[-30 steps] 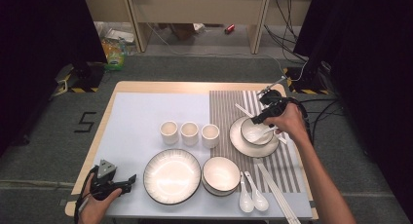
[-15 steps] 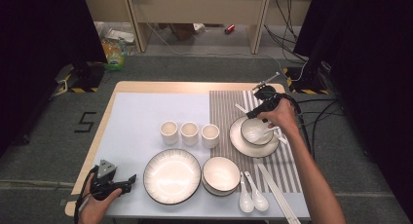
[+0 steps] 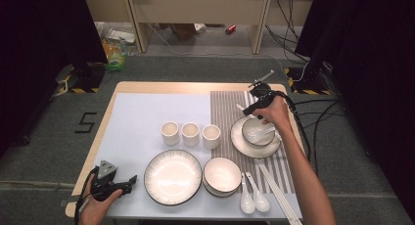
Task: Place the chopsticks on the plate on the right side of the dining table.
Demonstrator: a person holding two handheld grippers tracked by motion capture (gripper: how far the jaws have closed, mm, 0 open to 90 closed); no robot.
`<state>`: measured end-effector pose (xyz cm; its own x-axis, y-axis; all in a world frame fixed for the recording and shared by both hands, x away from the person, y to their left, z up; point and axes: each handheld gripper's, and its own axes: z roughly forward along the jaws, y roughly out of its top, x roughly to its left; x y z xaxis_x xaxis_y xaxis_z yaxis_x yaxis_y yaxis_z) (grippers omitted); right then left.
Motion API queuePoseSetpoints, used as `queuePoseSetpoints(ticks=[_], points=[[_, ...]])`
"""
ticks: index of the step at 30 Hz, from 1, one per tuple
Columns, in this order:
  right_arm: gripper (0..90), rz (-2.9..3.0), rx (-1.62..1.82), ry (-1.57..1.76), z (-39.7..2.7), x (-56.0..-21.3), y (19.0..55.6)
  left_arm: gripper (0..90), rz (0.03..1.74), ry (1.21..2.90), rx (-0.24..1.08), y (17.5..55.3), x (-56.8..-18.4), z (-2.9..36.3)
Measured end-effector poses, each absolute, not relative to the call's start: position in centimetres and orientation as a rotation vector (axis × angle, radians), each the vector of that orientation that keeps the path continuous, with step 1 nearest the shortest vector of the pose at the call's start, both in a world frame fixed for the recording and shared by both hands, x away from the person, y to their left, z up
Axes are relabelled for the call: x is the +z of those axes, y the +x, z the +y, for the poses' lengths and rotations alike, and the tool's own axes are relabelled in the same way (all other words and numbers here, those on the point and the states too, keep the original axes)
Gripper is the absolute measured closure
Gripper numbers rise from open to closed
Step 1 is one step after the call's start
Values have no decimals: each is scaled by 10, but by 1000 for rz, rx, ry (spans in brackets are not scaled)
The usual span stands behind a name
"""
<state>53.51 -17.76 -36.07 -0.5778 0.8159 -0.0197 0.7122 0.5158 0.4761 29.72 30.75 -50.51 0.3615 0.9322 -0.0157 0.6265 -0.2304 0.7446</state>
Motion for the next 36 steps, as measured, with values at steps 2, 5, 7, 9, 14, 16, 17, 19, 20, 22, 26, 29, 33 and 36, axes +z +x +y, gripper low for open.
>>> queuePoseSetpoints(ticks=[2,5,7,9,14,16,17,19,20,22,26,29,33,36], points=[[374,2516,624,1304,-176,-362,538,144,1350,1955,584,297,-505,307],[375,2521,619,1310,-173,-365,542,144,1350,1954,584,297,-505,307],[375,2518,613,1315,-171,-366,546,144,1350,1955,584,297,-505,307],[375,2512,618,1325,-169,-367,549,144,1350,1955,584,297,-505,307],[375,2515,595,1354,-165,-374,558,144,1350,1954,581,297,-505,308],[375,2519,588,1368,-164,-377,561,144,1349,1955,581,297,-505,308],[375,2516,584,1372,-163,-379,563,144,1349,1953,580,297,-505,308],[374,2518,576,1376,-161,-381,565,144,1350,1952,579,297,-505,308],[372,2520,571,1381,-160,-383,567,144,1349,1953,579,297,-505,308],[370,2523,559,1381,-160,-386,568,144,1349,1951,578,297,-505,308],[357,2512,543,1402,-159,-392,573,144,1350,1944,585,297,-506,308],[358,2520,533,1414,-156,-397,575,146,1350,1943,583,297,-506,308],[366,2522,520,1414,-153,-402,577,146,1350,1941,585,297,-506,308],[359,2512,517,1431,-154,-404,579,147,1349,1945,575,297,-505,308]])
